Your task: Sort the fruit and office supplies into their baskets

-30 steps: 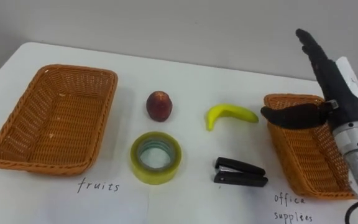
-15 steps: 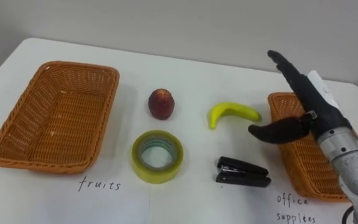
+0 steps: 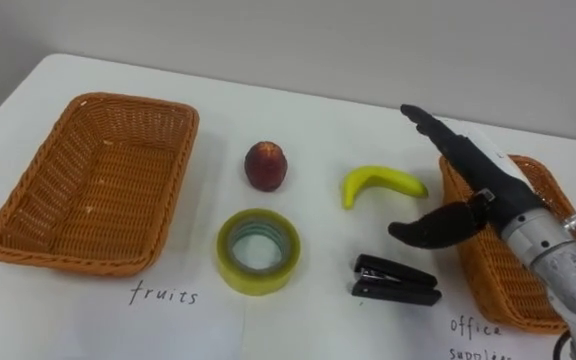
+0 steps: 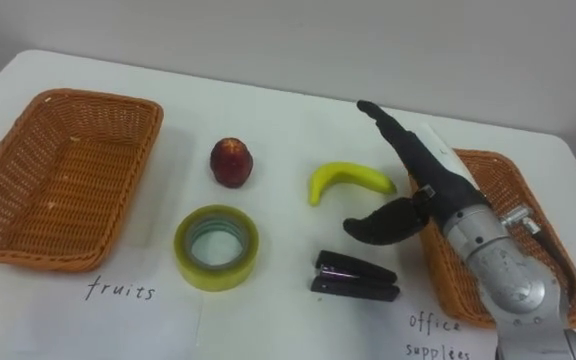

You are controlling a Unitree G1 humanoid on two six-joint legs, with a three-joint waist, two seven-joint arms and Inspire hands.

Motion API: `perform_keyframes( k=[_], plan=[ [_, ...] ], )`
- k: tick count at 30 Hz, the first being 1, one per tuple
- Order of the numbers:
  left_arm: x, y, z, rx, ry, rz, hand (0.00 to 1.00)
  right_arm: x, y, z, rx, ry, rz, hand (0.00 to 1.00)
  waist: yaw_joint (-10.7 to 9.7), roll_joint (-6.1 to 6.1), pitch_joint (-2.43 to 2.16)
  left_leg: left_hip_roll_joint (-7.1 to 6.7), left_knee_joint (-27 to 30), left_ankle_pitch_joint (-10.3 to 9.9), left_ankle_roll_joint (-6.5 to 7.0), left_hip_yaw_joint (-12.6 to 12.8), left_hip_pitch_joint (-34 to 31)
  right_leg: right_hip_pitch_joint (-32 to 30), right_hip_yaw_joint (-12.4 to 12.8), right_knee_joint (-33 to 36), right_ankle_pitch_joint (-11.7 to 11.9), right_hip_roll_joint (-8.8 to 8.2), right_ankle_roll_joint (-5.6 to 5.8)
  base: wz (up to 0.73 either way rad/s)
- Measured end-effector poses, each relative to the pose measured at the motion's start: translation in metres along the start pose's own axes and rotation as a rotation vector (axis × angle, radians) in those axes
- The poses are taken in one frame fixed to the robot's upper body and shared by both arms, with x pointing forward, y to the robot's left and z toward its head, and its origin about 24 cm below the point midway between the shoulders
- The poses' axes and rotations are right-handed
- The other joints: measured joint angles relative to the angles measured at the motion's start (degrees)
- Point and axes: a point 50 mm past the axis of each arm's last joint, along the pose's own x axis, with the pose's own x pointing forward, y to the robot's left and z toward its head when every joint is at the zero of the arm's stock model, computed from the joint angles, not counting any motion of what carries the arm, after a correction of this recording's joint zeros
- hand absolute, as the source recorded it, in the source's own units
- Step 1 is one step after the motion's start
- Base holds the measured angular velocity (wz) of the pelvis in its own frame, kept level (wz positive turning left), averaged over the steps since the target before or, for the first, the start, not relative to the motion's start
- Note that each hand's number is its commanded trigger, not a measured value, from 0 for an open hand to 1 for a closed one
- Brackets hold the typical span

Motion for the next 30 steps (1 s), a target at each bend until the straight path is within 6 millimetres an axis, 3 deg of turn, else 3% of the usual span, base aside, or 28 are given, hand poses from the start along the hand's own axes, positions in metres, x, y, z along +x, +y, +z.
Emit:
perform_keyframes(
  k=[21,30],
  plan=[
    [0.0,0.0,0.0,0.0,0.001,0.002,0.0,-0.002,0.005,-0.006,-0.023,0.05,0.042,0.0,0.12,0.24,-0.02,-0.01,0.22,0.0,0.0,0.09,0.17,0.17,0.22,0.03,0.05,0.02,-0.08,0.0],
    [0.0,0.001,0.001,0.001,-0.003,0.006,0.0,0.0,0.017,-0.004,-0.042,0.054,0.122,0.0,0.08,0.28,-0.01,0.0,0.2,0.0,0.0,0.14,0.23,0.25,0.16,0.02,0.05,0.02,-0.08,0.0]
  ],
)
